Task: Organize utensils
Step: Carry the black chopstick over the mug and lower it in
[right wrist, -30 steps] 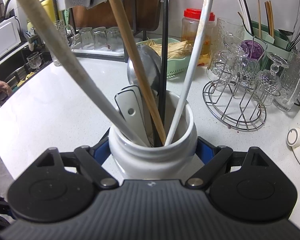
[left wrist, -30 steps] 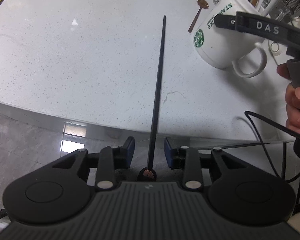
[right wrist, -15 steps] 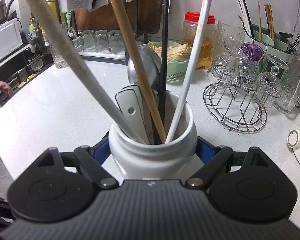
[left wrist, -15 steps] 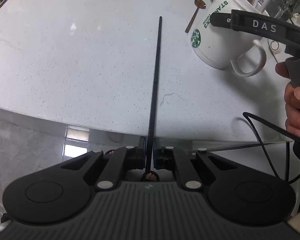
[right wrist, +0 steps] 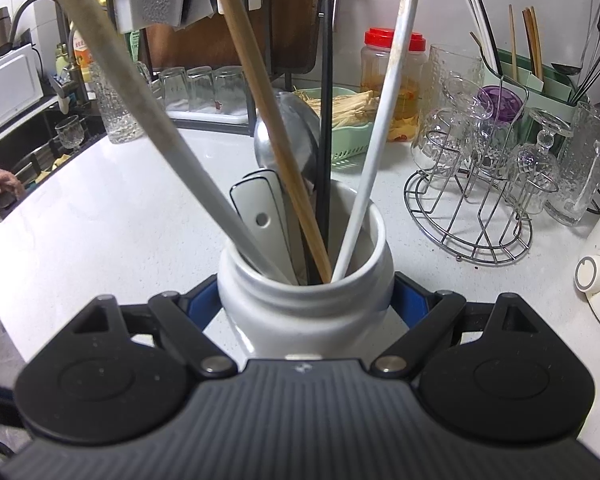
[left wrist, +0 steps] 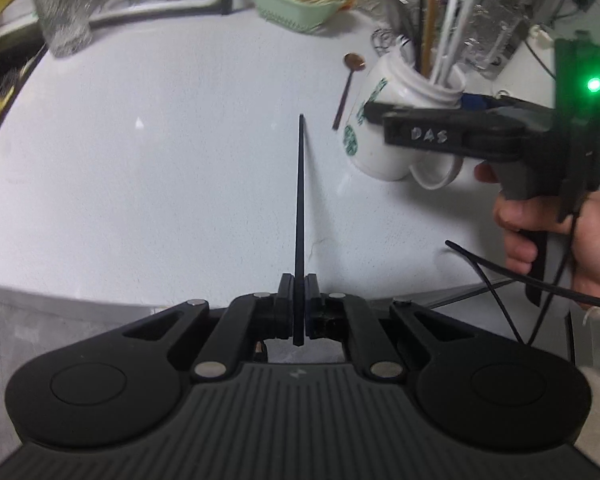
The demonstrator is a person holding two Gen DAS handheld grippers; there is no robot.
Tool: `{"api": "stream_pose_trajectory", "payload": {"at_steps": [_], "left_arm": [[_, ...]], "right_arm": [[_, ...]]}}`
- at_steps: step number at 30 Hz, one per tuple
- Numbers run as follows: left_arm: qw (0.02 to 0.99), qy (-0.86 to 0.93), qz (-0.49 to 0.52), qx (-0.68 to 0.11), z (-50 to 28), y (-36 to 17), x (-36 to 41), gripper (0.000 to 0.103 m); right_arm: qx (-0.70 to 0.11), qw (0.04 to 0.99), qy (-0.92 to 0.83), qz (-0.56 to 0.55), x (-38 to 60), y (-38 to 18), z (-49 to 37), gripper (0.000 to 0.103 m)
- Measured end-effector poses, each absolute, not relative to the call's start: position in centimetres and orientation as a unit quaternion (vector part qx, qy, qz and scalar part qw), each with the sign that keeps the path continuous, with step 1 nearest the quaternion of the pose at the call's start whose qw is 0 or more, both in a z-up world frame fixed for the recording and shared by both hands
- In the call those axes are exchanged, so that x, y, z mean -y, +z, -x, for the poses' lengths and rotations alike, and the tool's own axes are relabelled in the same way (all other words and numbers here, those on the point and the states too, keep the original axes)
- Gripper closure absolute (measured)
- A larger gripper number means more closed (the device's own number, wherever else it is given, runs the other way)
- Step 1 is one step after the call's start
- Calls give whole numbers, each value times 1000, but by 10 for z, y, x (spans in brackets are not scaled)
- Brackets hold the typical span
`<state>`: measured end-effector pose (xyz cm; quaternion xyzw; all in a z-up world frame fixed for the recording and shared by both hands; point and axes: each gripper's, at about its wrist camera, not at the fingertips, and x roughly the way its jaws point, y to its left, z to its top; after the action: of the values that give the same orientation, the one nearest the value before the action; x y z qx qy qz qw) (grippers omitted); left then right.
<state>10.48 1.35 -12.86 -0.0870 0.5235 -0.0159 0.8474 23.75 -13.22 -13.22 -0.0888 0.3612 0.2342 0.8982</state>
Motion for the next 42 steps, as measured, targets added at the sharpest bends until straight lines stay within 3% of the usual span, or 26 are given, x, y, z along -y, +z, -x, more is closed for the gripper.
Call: {"api": "stream_pose_trajectory", "payload": {"at_steps": [17,30,42], "left_arm": [[869,-76,-13,-489,-131,-20,-32,97],[829,-135,-23,-542,-122,75,-44,97],[784,-183,-32,-592,-155,83,-24,97]], "right_arm": [[-361,898,235,90,132,-132,-238,13],[-356,901,232,85,132,-133,-236,13],[-351,906,223,79,133,-133,-232,13]]}}
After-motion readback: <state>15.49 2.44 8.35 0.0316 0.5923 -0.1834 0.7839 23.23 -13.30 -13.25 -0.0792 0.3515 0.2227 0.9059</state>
